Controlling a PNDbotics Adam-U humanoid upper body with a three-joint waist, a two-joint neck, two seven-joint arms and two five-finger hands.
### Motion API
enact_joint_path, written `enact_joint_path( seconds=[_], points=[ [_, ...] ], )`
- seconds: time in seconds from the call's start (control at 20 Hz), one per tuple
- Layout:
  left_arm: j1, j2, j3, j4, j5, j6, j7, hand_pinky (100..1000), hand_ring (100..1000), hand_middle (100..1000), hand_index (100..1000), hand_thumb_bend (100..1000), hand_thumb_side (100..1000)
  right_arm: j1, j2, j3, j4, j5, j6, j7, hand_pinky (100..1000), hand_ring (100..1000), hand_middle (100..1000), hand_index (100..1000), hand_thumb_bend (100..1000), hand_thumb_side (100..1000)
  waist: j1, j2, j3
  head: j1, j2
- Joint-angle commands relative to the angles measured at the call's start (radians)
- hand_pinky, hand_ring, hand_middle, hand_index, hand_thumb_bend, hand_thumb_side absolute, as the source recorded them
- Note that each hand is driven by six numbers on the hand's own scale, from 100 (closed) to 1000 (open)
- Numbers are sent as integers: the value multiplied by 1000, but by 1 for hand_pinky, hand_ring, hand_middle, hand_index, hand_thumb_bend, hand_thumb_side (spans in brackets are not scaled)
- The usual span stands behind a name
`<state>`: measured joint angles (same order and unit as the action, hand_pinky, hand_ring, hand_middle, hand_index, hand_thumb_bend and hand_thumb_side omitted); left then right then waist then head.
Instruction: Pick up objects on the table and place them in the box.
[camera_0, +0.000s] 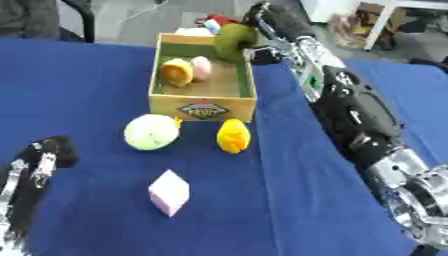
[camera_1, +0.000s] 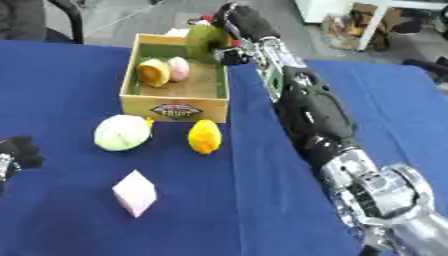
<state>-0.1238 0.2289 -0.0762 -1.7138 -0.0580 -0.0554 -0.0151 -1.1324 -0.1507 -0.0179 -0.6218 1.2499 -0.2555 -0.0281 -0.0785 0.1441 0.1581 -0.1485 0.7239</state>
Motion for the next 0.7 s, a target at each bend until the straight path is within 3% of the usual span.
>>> enact_joint_path(
  seconds=[0.05, 0.1, 0.15, 0.3, 0.35, 0.5, 0.7],
  points=[
    [-11, 14, 0, -14, 1, -2, -4, 661, 607, 586, 750, 100, 764, -27, -8, -1, -5, 57, 17, 69, 788, 805, 798, 994, 100, 188, 3, -2, -1, -4, -10],
    [-9, 14, 1, -14, 1, -2, -4, 661, 606, 586, 750, 100, 765, -25, -13, 7, -13, 74, 11, 93, 799, 837, 844, 1000, 100, 280, 2, -4, -3, -3, -8],
    [-8, 14, 1, -14, 1, -2, -4, 661, 606, 586, 750, 100, 766, -23, -18, 14, -27, 91, 0, 116, 803, 847, 855, 1000, 100, 295, 2, -5, -6, -3, -7],
    [-4, 13, 1, -13, 0, -2, -4, 661, 606, 586, 750, 100, 765, -9, -45, 37, -87, 113, -54, 168, 812, 864, 871, 1000, 100, 302, 2, -9, -16, 0, -4],
    [-3, 12, 2, -13, 0, -2, -4, 661, 606, 586, 750, 100, 765, -3, -57, 44, -111, 108, -76, 183, 812, 861, 866, 1000, 100, 258, 3, -11, -19, 2, -3],
    [2, 13, 6, -12, 0, -2, -1, 661, 606, 585, 750, 100, 765, 35, -117, 75, -206, 19, -165, 220, 813, 854, 852, 1000, 100, 196, 4, -14, -29, 6, 0],
    [9, 18, 11, -12, -3, -1, 6, 661, 606, 585, 750, 100, 766, 133, -233, 134, -372, -179, -258, 299, 813, 848, 828, 970, 100, 204, 2, -16, -49, 18, 6]
  ],
)
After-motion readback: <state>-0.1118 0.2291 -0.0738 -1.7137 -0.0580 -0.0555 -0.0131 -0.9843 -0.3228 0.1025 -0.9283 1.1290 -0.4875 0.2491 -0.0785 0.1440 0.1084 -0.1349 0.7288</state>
